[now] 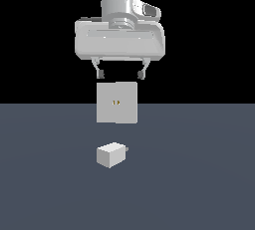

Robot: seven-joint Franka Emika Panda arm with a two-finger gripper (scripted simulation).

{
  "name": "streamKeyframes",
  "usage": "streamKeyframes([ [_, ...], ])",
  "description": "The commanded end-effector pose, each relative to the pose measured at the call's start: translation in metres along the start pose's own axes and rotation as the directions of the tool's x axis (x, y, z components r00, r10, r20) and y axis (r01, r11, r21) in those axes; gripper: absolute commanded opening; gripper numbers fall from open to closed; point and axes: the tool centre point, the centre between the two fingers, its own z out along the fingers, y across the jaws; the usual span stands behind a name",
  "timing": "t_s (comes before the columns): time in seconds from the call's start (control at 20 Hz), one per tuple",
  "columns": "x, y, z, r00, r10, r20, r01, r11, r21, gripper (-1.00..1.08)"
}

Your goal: Plug the charger into the wall socket.

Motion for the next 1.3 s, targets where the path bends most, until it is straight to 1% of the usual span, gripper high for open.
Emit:
streamKeyframes([
  [0.0, 0.000, 0.000, 0.000, 1.000, 0.000, 0.000, 0.000, 1.000, 0.000, 1.00],
  [0.35, -0.004, 0.000, 0.004, 0.999, 0.031, -0.009, -0.031, 1.000, -0.003, 1.00],
  [0.75, -0.017, 0.001, 0.017, 0.990, 0.137, -0.042, -0.138, 0.990, -0.011, 1.00],
  [0.95, -0.026, 0.000, 0.026, 0.975, 0.212, -0.066, -0.214, 0.977, -0.015, 1.00],
  [1.25, -0.040, -0.002, 0.042, 0.939, 0.328, -0.104, -0.331, 0.943, -0.018, 1.00],
])
